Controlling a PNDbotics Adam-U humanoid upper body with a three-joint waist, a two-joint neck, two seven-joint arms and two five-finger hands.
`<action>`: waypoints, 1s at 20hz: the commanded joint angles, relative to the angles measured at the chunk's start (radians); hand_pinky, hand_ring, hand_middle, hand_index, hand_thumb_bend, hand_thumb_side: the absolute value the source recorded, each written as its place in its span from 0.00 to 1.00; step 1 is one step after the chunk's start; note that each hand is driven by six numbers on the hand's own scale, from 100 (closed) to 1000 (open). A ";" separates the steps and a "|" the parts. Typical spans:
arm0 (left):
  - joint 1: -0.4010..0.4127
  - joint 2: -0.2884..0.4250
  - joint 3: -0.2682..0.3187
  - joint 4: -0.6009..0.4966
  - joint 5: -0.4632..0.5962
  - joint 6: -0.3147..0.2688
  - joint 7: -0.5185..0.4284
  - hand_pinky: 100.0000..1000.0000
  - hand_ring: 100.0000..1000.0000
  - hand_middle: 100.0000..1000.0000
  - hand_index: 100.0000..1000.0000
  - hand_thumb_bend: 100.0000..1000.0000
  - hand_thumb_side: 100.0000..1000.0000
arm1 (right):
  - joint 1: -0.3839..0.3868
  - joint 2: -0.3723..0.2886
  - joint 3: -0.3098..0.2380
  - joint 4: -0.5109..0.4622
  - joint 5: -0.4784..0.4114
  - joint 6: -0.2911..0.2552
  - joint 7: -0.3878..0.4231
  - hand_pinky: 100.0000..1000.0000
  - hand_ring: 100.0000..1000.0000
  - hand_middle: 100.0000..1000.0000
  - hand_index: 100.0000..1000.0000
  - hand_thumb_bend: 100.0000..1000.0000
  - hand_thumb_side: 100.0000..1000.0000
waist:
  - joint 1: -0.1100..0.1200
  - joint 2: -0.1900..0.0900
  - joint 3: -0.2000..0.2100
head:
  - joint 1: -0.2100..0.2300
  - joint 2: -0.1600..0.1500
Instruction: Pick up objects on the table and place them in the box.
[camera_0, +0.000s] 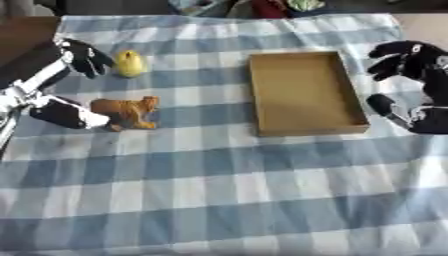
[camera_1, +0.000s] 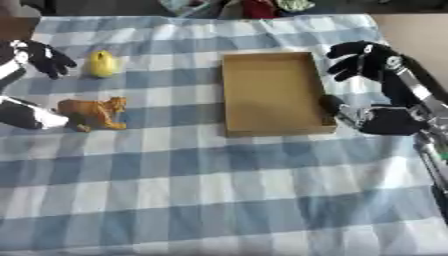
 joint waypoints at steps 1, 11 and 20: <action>-0.037 0.037 -0.010 0.028 -0.021 -0.017 -0.056 0.66 0.57 0.55 0.75 0.60 0.15 | -0.014 -0.017 -0.004 -0.009 -0.009 -0.003 0.004 0.63 0.68 0.73 0.83 0.39 0.31 | 0.002 -0.020 -0.002 | 0.004 -0.005; -0.102 0.008 -0.029 0.120 -0.115 -0.011 -0.108 0.67 0.59 0.57 0.76 0.60 0.14 | -0.012 -0.015 -0.003 -0.006 -0.011 -0.003 0.007 0.63 0.68 0.73 0.83 0.39 0.31 | 0.003 -0.021 -0.003 | 0.006 -0.001; -0.132 -0.022 -0.055 0.190 -0.140 -0.026 -0.108 0.65 0.56 0.52 0.71 0.53 0.11 | -0.011 -0.014 -0.003 -0.005 -0.011 -0.003 0.008 0.63 0.68 0.73 0.83 0.39 0.31 | 0.002 -0.021 -0.003 | 0.007 0.002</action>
